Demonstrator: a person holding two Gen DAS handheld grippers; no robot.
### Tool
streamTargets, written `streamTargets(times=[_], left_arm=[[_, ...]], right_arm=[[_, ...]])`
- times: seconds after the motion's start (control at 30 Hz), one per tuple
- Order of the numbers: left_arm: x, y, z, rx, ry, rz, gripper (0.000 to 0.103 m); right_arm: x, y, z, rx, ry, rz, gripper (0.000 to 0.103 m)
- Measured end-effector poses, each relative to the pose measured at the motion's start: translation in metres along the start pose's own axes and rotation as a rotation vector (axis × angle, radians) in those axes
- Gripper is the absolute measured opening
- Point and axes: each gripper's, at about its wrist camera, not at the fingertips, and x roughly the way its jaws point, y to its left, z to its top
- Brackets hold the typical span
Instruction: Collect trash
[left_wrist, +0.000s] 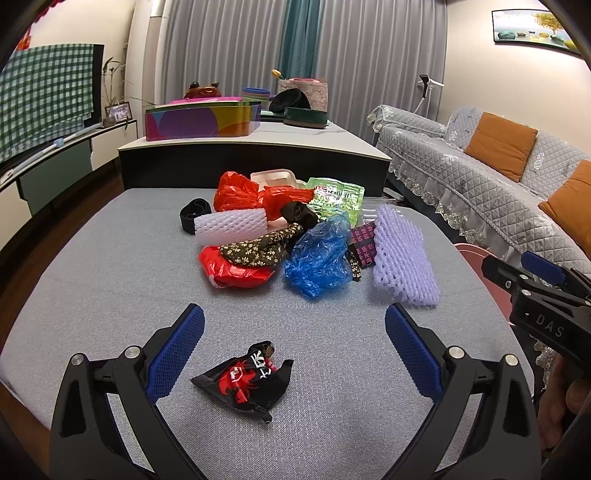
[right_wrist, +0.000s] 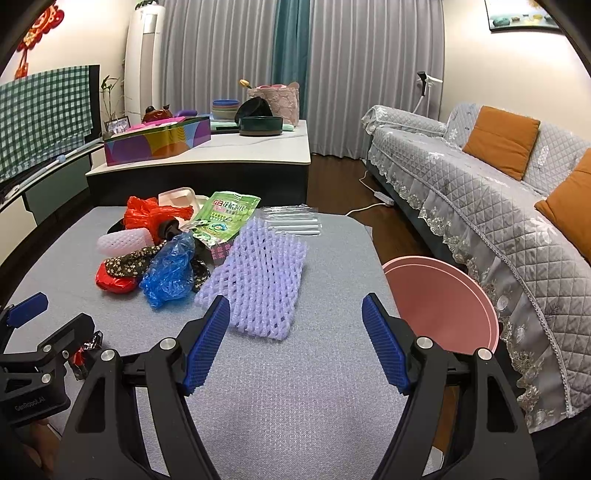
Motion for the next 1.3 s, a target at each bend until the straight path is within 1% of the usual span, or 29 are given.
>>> streamTargets(times=[0.57, 0.77, 0.83, 0.97, 1.07, 1.17, 1.27, 1.3], left_arm=[[-0.002, -0.005, 0.003, 0.006, -0.005, -0.006, 0.095], [-0.002, 0.006, -0.004, -0.019, -0.002, 0.028, 0.095], [0.002, 0.015, -0.007, -0.045, 0.019, 0.045, 0.094], [0.015, 0.029, -0.016, -0.084, 0.072, 0.067, 0.093], [0.023, 0.031, -0.024, -0.069, 0.104, 0.076, 0.092], [0.031, 0.032, -0.033, -0.070, 0.142, 0.066, 0.092], [0.039, 0.033, -0.040, -0.061, 0.180, 0.065, 0.089], [0.042, 0.034, -0.042, -0.058, 0.194, 0.068, 0.085]], right_arm=[[-0.002, -0.002, 0.001, 0.014, -0.010, 0.003, 0.073], [0.002, -0.003, 0.000, 0.035, 0.010, 0.020, 0.067], [0.008, -0.002, -0.001, 0.043, 0.024, 0.028, 0.064], [0.024, 0.002, -0.001, 0.055, 0.056, 0.056, 0.063], [0.037, 0.008, -0.001, 0.050, 0.074, 0.072, 0.063], [0.053, 0.012, -0.002, 0.057, 0.099, 0.087, 0.063], [0.072, 0.015, 0.000, 0.075, 0.136, 0.108, 0.065], [0.077, 0.017, 0.000, 0.080, 0.145, 0.113, 0.068]])
